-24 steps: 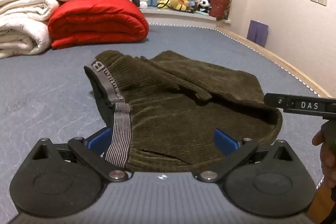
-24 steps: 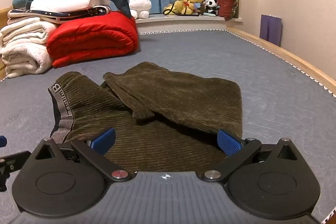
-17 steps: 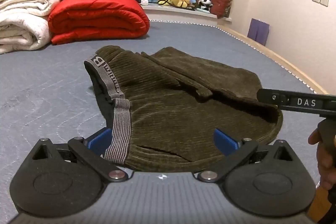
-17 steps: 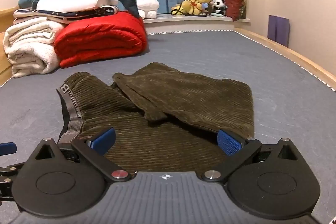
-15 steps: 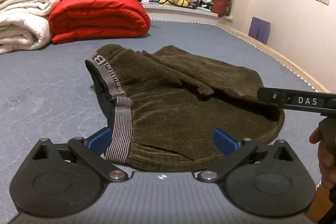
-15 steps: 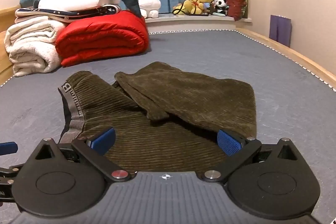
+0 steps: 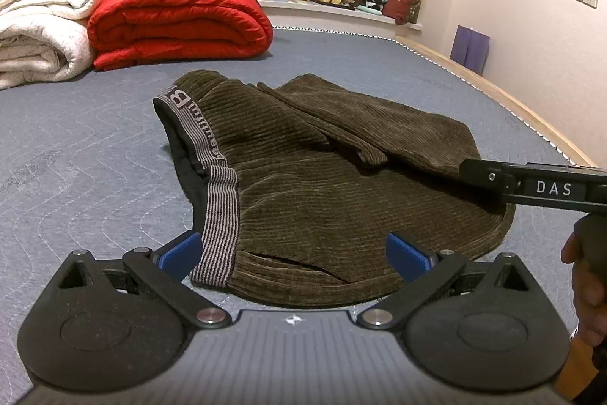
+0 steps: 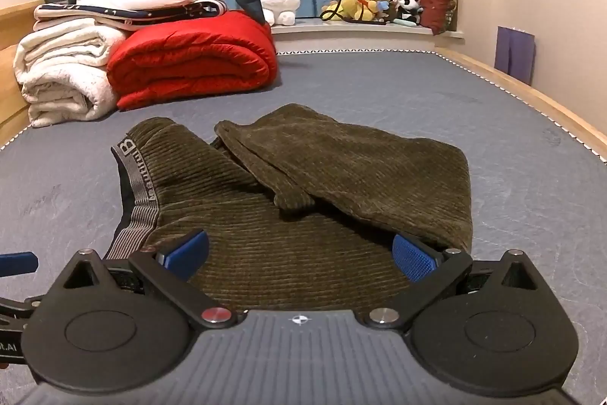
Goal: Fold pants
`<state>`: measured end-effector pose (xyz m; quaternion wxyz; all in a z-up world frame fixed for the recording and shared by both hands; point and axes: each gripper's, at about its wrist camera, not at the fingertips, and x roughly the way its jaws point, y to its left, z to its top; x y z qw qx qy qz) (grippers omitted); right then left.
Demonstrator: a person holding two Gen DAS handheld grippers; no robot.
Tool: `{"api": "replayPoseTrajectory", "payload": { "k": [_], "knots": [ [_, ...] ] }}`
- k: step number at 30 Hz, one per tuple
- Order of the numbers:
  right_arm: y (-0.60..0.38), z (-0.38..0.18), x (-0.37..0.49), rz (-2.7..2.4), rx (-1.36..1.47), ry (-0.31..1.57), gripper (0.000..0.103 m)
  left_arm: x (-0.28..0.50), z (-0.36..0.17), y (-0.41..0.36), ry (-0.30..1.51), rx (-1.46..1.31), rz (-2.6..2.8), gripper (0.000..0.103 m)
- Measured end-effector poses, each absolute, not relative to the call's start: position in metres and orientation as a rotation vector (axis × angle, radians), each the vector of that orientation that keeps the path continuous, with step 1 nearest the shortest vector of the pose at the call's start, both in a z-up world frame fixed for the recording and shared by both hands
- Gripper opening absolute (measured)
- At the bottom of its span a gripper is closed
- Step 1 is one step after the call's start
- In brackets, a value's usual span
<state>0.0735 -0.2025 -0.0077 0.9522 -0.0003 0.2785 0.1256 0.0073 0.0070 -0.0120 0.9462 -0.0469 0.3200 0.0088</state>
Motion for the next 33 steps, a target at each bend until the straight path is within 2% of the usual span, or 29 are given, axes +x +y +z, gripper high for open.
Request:
{"api": "replayPoseTrajectory", "payload": {
  "k": [15,33],
  "knots": [
    [-0.202,-0.007,0.072,0.266,0.008,0.551,0.102,0.009,-0.014,0.006,0.682,-0.101,0.017,0.103],
    [-0.2,-0.016,0.076,0.257,-0.012,0.622,0.102,0.022,-0.03,0.016,0.839,-0.16,0.05,0.103]
  ]
}}
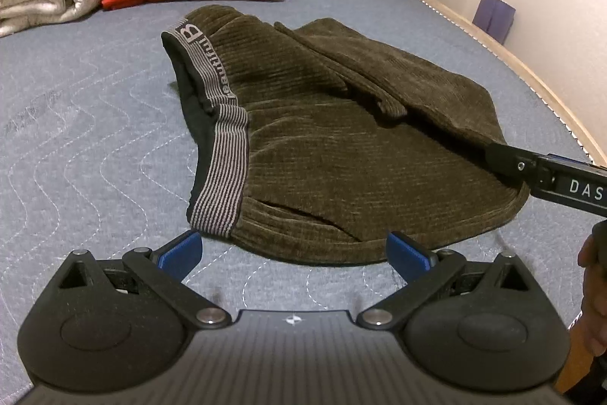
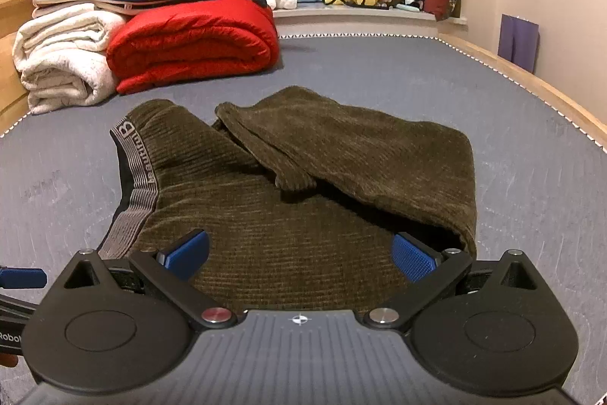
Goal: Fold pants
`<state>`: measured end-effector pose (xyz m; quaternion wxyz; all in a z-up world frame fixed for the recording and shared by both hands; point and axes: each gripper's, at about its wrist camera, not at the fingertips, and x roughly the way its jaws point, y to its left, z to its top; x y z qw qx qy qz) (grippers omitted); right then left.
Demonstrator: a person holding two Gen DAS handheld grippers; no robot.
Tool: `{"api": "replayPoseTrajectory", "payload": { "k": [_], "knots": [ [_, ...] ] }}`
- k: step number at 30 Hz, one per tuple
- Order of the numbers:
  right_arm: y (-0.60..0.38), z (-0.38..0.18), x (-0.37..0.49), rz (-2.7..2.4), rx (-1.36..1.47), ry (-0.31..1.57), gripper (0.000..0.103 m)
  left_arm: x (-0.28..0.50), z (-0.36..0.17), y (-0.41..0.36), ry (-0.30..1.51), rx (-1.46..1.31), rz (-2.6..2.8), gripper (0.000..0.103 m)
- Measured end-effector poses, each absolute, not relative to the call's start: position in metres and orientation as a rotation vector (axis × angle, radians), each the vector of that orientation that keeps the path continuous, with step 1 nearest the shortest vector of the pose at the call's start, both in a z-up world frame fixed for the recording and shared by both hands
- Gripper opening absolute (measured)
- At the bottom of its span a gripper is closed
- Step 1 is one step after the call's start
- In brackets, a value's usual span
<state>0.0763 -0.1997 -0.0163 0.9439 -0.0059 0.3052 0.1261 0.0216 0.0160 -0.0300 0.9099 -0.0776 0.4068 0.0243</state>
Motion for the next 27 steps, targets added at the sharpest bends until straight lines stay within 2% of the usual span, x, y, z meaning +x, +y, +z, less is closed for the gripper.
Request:
{"api": "replayPoseTrajectory", "payload": {
  "k": [7,10,11,12,13,14,15,16,20,23,27],
  "knots": [
    [-0.198,-0.018,0.076,0.262,-0.024,0.633,0.102,0.014,-0.024,0.018,0.794,-0.198,-0.006,0.103],
    [-0.201,-0.015,0.077,0.234,-0.019,0.608,0.1,0.01,-0.013,0.014,0.731,-0.116,-0.027,0.091],
    [-0.205,-0.013,0.078,0.214,-0.007,0.591,0.094,0.014,-0.01,0.016,0.743,-0.1,-0.03,0.081],
    [-0.209,-0.011,0.08,0.189,0.013,0.575,0.086,0.018,-0.006,0.022,0.757,-0.111,-0.036,0.062],
    [-0.216,-0.008,0.081,0.16,0.044,0.556,0.082,0.023,-0.001,0.032,0.76,-0.143,-0.038,0.052],
    [-0.223,-0.005,0.082,0.14,0.074,0.537,0.07,0.027,0.004,0.041,0.752,-0.169,-0.04,0.036],
    [-0.229,-0.002,0.083,0.127,0.098,0.518,0.058,0.031,0.011,0.052,0.723,-0.182,-0.04,0.025],
    [-0.236,0.001,0.084,0.116,0.112,0.496,0.055,0.032,0.016,0.06,0.694,-0.177,-0.041,0.024],
    [-0.255,0.014,0.101,0.098,0.092,0.483,0.055,0.055,0.019,0.096,0.689,-0.159,-0.008,0.024],
    [-0.26,0.026,0.127,0.12,0.012,0.522,0.056,0.068,-0.008,0.119,0.702,-0.229,-0.013,0.024],
    [-0.268,0.008,0.156,0.128,-0.062,0.485,0.063,0.087,-0.054,0.152,0.855,-0.497,-0.026,0.024]
  ]
}}
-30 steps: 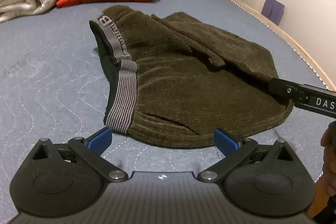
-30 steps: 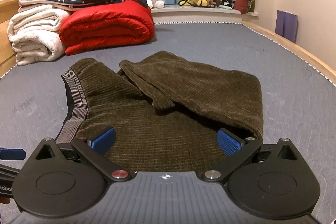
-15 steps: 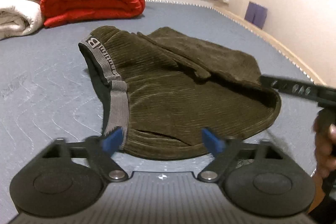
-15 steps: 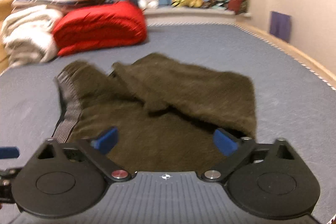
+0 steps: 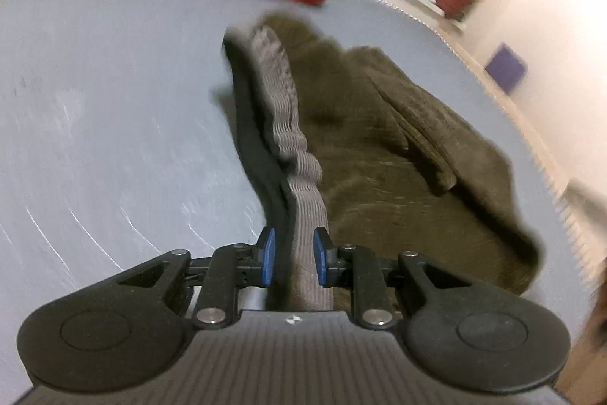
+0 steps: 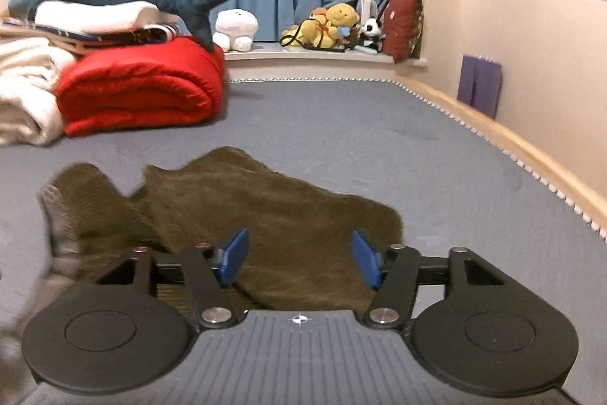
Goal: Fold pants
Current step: 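Grasp the grey printed waistband with the left gripper, then grasp a pant leg hem with the right gripper while the left gripper holds the waistband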
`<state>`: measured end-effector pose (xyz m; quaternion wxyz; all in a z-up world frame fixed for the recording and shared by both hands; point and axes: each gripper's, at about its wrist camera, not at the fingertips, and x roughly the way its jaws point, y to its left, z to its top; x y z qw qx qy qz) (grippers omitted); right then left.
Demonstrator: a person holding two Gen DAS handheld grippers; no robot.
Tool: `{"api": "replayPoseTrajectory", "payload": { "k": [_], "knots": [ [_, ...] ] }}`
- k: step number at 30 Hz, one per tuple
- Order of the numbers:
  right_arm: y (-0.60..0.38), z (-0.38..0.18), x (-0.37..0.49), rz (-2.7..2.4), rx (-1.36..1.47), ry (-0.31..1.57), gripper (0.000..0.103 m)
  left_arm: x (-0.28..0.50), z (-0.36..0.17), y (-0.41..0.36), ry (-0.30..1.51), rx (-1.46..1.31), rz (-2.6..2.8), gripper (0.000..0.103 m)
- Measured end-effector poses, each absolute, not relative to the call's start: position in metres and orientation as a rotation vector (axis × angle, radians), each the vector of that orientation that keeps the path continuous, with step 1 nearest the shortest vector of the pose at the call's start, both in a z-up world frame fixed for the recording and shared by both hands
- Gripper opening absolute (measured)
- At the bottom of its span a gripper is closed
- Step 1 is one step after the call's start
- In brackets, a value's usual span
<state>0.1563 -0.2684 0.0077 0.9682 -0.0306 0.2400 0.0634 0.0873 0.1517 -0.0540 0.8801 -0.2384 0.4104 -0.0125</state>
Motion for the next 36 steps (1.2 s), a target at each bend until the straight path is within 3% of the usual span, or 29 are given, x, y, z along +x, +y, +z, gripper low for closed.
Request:
{"api": "replayPoseTrajectory", "payload": {
  "k": [4,11,19,25,28,29,31,33,34,36],
  "knots": [
    [-0.28,-0.034,0.187,0.069,-0.081,0.623,0.063,0.104,-0.065,0.161,0.867,-0.513,-0.004,0.027],
    [-0.268,-0.077,0.219,0.092,-0.179,0.723,0.082,0.136,-0.083,0.156,0.905,-0.5,-0.03,0.046],
    [-0.254,-0.103,0.232,0.124,-0.301,0.759,0.082,0.155,-0.101,0.148,0.912,-0.475,-0.015,0.062],
    [-0.241,-0.099,0.23,0.21,-0.345,0.737,0.082,0.154,-0.104,0.121,0.889,-0.31,-0.06,0.062],
    [-0.23,-0.103,0.224,0.217,-0.438,0.727,0.081,0.152,-0.105,0.114,0.883,-0.208,-0.071,0.055],
    [-0.228,-0.106,0.222,0.202,-0.469,0.718,0.08,0.15,-0.104,0.114,0.884,-0.2,-0.077,0.049],
    [-0.229,-0.108,0.223,0.166,-0.484,0.715,0.071,0.148,-0.102,0.116,0.883,-0.217,-0.088,0.037],
    [-0.234,-0.107,0.224,0.167,-0.439,0.74,0.037,0.142,-0.096,0.119,0.872,-0.232,-0.098,0.029],
    [-0.235,-0.107,0.223,0.16,-0.431,0.743,0.032,0.137,-0.093,0.119,0.861,-0.234,-0.109,0.028],
    [-0.235,-0.101,0.218,0.155,-0.438,0.734,0.01,0.126,-0.082,0.124,0.825,-0.25,-0.14,0.023]
  ]
}}
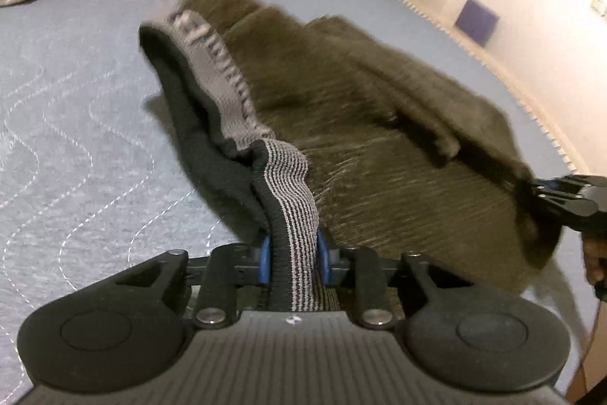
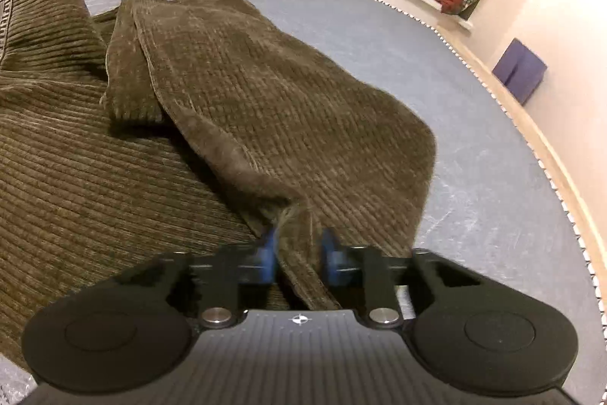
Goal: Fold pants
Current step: 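Grasp a pant leg hem with the right gripper while the left gripper holds the waistband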
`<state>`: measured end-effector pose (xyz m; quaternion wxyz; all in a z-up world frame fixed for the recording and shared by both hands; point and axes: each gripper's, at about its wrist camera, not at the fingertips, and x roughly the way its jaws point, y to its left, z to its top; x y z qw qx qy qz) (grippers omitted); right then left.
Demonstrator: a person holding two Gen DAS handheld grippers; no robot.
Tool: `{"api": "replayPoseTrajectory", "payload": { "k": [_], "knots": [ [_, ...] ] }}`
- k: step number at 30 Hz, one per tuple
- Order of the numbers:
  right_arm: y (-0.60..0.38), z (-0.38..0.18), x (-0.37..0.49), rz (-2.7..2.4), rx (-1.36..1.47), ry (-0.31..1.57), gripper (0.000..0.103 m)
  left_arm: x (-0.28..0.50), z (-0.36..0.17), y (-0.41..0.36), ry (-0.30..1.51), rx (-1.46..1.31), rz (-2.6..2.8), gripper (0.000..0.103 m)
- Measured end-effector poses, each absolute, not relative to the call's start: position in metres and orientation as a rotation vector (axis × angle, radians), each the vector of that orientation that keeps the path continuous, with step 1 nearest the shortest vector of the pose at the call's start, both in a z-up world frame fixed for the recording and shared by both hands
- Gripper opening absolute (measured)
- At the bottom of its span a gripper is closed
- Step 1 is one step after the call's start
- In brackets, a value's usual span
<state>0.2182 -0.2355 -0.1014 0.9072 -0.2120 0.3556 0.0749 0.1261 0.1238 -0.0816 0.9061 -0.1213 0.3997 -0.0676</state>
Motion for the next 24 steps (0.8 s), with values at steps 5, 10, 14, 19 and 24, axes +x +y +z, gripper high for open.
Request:
{"api": "replayPoseTrajectory", "payload": {
  "k": [5,10,14,19,24],
  "knots": [
    [-0.24,-0.064,0.193,0.197,-0.356,0.666,0.008,0.095,-0.049,0.147,0.742,-0.323,-0.194,0.02],
    [-0.247,-0.024,0.154,0.372,-0.205,0.636,0.007,0.056,-0.031,0.2,0.776,-0.403,-0.15,0.019],
    [-0.249,-0.011,0.124,0.665,-0.114,0.667,0.007,0.012,-0.022,0.236,0.856,-0.404,-0.135,0.019],
    [-0.242,-0.028,0.091,0.903,-0.2,0.852,0.008,-0.022,-0.039,0.248,1.016,-0.327,-0.088,0.024],
    [-0.237,-0.035,0.085,0.841,-0.301,0.902,0.028,-0.025,-0.022,0.246,0.943,-0.17,0.062,0.053]
  ]
}}
